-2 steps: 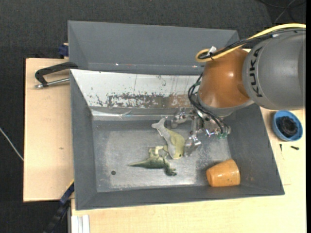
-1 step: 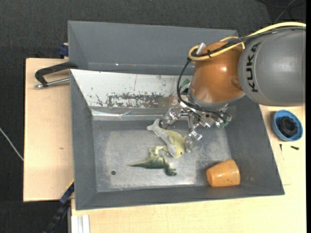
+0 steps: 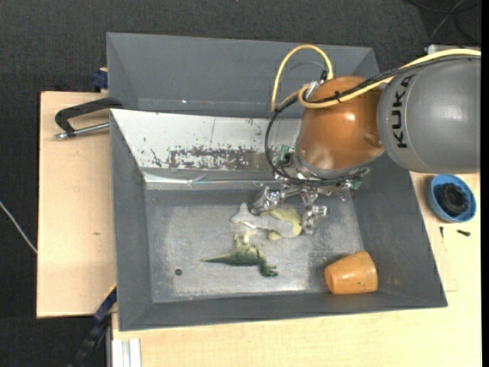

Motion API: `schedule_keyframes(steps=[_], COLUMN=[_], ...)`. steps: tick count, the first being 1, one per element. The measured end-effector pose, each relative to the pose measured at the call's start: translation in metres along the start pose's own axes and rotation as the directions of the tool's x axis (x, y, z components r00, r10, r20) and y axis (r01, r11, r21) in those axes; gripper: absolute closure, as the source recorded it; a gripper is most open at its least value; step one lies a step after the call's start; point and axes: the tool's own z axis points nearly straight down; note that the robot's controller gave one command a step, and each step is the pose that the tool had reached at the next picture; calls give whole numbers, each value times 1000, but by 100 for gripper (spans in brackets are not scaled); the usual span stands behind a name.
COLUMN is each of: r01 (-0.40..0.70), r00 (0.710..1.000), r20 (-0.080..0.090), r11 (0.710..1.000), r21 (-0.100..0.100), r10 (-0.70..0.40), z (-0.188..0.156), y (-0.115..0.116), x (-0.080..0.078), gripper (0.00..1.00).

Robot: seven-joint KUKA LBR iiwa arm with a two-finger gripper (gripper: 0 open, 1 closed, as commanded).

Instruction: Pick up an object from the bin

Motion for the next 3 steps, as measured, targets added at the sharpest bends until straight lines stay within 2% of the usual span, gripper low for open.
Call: schedule_keyframes(steps=[1,2,3], r01=[-4,-4,-7], r00=[1000,1000,1000], r20=[-1,1,0], r11=[1000,1000,1000], r21=[-3,-2,3], r10=[4,4,7], z=[-2,-3,-106], y=[-2,-2,-6], x=[-2,-3,-7], gripper=[0,100,100])
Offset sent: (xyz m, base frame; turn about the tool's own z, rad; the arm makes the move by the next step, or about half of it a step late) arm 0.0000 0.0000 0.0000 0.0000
